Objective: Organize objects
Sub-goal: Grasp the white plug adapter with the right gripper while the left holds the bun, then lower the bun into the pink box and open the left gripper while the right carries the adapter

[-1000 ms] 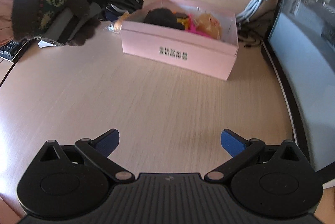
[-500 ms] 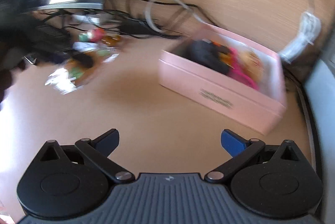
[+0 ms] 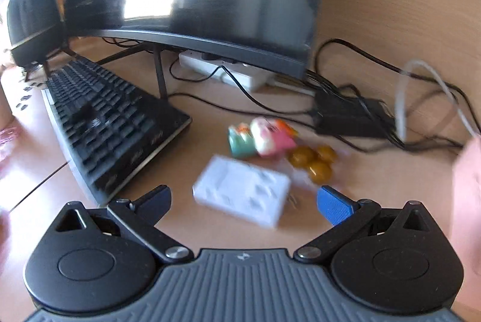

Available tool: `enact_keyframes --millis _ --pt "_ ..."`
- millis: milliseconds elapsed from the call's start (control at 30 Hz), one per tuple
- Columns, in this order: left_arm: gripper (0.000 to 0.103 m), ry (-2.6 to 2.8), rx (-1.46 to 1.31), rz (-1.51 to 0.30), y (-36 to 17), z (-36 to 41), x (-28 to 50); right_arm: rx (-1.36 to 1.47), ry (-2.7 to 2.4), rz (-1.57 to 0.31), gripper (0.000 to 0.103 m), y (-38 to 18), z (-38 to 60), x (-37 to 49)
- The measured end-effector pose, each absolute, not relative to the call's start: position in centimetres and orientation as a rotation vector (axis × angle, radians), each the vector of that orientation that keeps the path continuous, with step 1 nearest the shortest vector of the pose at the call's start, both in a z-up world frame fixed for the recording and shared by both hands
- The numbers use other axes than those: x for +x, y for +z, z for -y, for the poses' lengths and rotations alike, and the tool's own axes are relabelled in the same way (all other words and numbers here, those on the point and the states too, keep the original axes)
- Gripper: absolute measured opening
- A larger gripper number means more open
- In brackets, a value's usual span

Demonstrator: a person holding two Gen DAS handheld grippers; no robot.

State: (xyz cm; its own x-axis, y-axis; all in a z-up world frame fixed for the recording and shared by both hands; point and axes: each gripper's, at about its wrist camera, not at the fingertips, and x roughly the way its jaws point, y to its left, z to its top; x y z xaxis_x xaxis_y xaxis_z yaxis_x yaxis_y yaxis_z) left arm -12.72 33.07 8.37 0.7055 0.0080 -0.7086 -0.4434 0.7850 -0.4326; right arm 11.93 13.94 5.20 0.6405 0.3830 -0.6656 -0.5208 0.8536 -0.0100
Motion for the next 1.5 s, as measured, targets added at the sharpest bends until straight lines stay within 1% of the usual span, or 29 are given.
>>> enact_keyframes --millis 67,100,133,167,333,467,600,667,700,767,833,933,1000,1033,1100,1233,1267,1333,1367,1433,1500 --pt "0.056 0.291 -0.639 -0.748 8.3 -33.6 -13.6 -0.252 0.496 -0.704 0.102 4.4 -15.6 13.3" --pt "0.056 0.296 -0.652 -0.742 8.3 -34.0 -14.2 -0.271 0.492 -0.713 0.100 4.0 -16.1 14.0" --pt "0.056 0.298 -0.659 -0.739 8.2 -34.3 -14.6 -0.287 0.490 -0.725 0.091 3.7 -16.2 14.3" --pt "0.056 0.301 -0.664 -0.741 8.2 -34.6 -14.8 -0.300 0.491 -0.749 0.087 3.3 -16.3 14.8" --pt "0.056 0.273 -0.678 -0.765 7.3 -35.2 -13.6 -0.289 0.532 -0.795 0.081 3.6 -14.4 13.8" --pt "0.056 0.165 -0.666 -0.779 6.8 -33.2 -10.9 -0.356 0.647 -0.781 0.081 4.5 -10.9 8.8" --pt "0.056 0.035 -0.645 -0.800 6.1 -30.1 -8.0 -0.558 0.768 -0.729 0.082 5.1 -6.0 2.9" --pt "0.056 -0.023 -0.636 -0.806 5.8 -28.4 -6.7 -0.698 0.745 -0.679 0.083 5.1 -3.5 0.4" --pt "0.056 -0.047 -0.633 -0.807 5.7 -27.4 -6.2 -0.761 0.705 -0.652 0.085 5.0 -2.4 -0.4" --pt "0.056 -0.089 -0.625 -0.812 5.5 -25.7 -5.4 -0.810 0.586 -0.627 0.086 5.1 -0.1 -1.4" --pt "0.056 -0.119 -0.614 -0.820 5.5 -24.4 -5.2 -0.712 0.504 -0.676 0.086 6.0 1.6 -1.3" --pt "0.056 -0.141 -0.591 -0.841 5.3 -23.2 -5.1 -0.371 0.422 -0.808 0.088 7.5 4.0 -0.3" --pt "0.056 -0.132 -0.588 -0.854 5.2 -23.0 -5.1 -0.170 0.385 -0.856 0.088 7.5 4.6 0.1" --pt "0.056 -0.127 -0.589 -0.858 5.2 -23.1 -5.2 -0.116 0.353 -0.860 0.088 7.3 4.6 0.2" --pt "0.056 -0.119 -0.584 -0.860 5.4 -23.1 -5.5 -0.062 0.291 -0.850 0.088 6.4 4.0 0.8" --pt "0.056 -0.104 -0.566 -0.864 5.7 -23.3 -6.4 -0.117 0.221 -0.819 0.087 4.3 2.5 2.8" --pt "0.056 -0.102 -0.565 -0.868 5.7 -23.6 -6.8 -0.128 0.227 -0.825 0.085 3.8 2.3 3.2" --pt "0.056 -0.106 -0.560 -0.884 5.6 -23.5 -7.3 -0.158 0.246 -0.819 0.074 3.5 1.9 3.3" --pt "0.056 -0.112 -0.554 -0.895 5.5 -23.3 -7.4 -0.170 0.262 -0.809 0.070 3.6 1.8 3.0" --pt "0.056 -0.126 -0.540 -0.916 5.2 -22.8 -7.5 -0.196 0.303 -0.807 0.055 3.9 1.5 2.3" --pt "0.056 -0.146 -0.523 -0.934 4.9 -22.1 -7.5 -0.216 0.345 -0.812 0.048 4.1 1.4 1.5"
